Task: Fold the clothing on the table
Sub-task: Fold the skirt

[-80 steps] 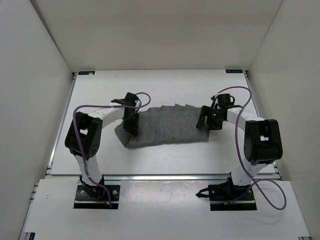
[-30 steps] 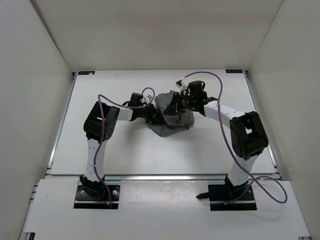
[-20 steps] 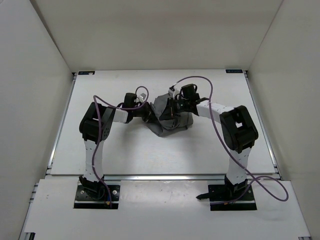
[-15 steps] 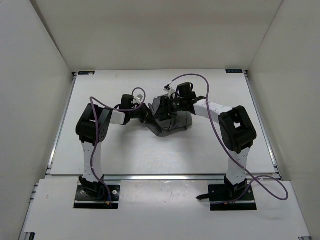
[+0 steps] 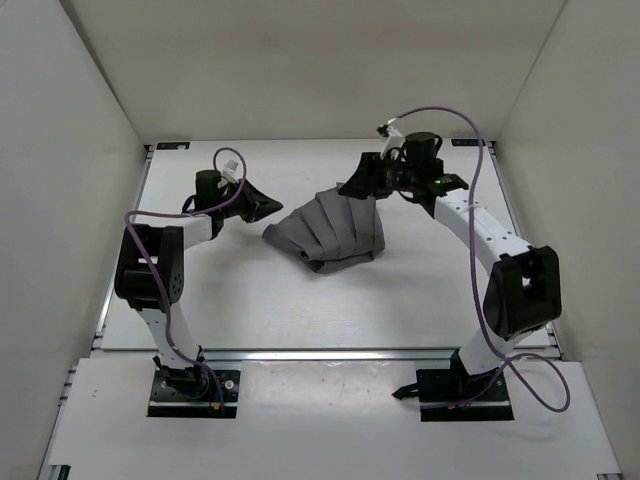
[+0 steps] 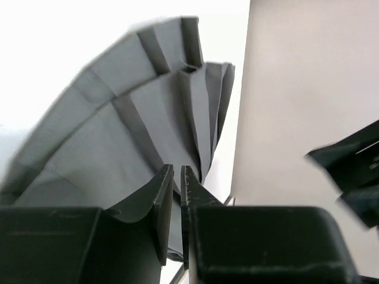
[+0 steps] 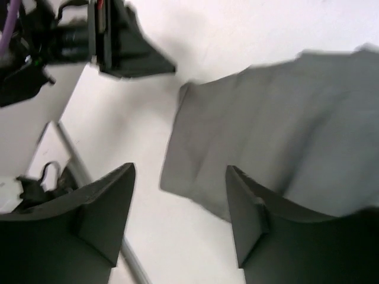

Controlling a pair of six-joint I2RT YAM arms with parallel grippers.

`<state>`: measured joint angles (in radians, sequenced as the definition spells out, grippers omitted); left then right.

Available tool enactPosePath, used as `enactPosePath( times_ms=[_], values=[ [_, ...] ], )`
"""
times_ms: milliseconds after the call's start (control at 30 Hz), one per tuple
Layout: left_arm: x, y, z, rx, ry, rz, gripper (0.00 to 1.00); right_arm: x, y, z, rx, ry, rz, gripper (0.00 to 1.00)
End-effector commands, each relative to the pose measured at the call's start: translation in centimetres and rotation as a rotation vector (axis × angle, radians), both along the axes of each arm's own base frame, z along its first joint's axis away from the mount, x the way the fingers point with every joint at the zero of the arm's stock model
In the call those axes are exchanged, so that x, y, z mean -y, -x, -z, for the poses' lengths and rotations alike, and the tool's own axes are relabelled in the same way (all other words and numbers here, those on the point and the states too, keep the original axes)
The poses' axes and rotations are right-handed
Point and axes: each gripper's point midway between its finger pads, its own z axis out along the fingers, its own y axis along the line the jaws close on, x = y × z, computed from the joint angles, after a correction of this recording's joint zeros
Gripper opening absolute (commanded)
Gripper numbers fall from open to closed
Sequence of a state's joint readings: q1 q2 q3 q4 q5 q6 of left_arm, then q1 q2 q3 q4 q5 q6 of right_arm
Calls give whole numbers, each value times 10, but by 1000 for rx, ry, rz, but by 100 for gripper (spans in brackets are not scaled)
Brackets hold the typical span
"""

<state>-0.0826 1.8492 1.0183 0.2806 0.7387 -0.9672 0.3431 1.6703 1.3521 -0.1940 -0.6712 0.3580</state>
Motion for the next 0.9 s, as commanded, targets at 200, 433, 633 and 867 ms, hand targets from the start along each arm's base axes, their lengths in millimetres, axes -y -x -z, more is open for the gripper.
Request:
enactPosePath(
  times_ms=[200, 433, 633, 867],
  values=[
    [61, 17, -28, 140, -149, 204, 12, 59, -18, 79, -75, 226, 139, 7],
    [126, 86, 21, 57, -360, 509, 0, 56, -13, 137, -221, 207, 103, 0],
    [118, 150, 88, -120, -450, 559, 0, 68, -6, 172, -314, 230, 116, 0],
    [101, 139, 78, -120, -366, 510, 0, 75, -16, 135, -273, 132, 126, 0]
  ],
)
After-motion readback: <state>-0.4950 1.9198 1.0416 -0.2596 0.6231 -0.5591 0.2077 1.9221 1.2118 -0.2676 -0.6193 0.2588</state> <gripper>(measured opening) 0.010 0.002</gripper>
